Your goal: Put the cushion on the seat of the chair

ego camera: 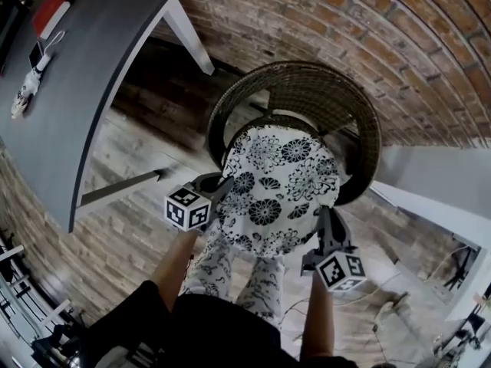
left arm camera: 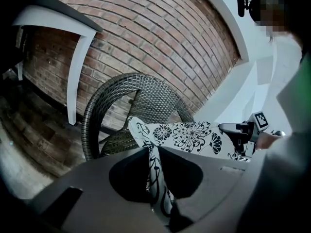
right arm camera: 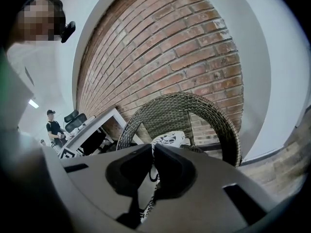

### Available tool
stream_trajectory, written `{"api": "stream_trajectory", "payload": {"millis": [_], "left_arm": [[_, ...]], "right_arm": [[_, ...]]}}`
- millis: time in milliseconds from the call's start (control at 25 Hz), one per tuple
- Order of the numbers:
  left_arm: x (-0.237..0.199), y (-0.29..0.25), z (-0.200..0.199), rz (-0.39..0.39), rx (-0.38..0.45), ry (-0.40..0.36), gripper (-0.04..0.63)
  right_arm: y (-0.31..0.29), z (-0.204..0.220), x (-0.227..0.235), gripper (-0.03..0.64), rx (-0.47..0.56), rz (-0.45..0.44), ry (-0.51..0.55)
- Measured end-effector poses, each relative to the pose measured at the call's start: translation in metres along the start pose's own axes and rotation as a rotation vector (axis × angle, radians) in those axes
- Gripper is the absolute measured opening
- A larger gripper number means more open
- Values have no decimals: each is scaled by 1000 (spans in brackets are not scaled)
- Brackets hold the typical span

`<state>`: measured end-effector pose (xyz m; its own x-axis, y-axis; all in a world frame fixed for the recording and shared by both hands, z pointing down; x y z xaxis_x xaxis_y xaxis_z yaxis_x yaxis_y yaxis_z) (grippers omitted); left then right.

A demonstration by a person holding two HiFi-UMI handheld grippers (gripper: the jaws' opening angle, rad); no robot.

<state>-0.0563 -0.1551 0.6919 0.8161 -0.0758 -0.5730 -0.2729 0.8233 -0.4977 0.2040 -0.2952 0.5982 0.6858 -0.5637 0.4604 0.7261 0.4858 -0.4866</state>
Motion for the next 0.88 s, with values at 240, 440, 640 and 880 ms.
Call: {"api": "stream_trajectory", "payload": {"millis": [240,440,640,880], "left_arm": [[-14,-9,9,-37,-14,22,17],[-21,-18,16,-57,-33,33,17],[-28,-29,22,-82,-44,48,17],[-34,-39,27,-99,-59,68,18]], "right_arm": [[-11,5,6,15,-14,-8,-11],[-22,10,11,15,-38,-12,-13],[-36,11,17,15,-56,-23,-12],[-51,12,25,15,-78,-31,-7]]}}
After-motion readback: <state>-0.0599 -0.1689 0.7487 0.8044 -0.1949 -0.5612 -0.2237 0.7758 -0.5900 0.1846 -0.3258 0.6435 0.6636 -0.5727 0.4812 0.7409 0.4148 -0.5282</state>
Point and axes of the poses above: the fingertips, and each gripper's own axes: y backward along the fingers, x to its right, z out of its underside, the point moved 4 cm from there along y, backward along the fingers, and after that the axes turned 4 degrees about x, right-handed, at the moved point
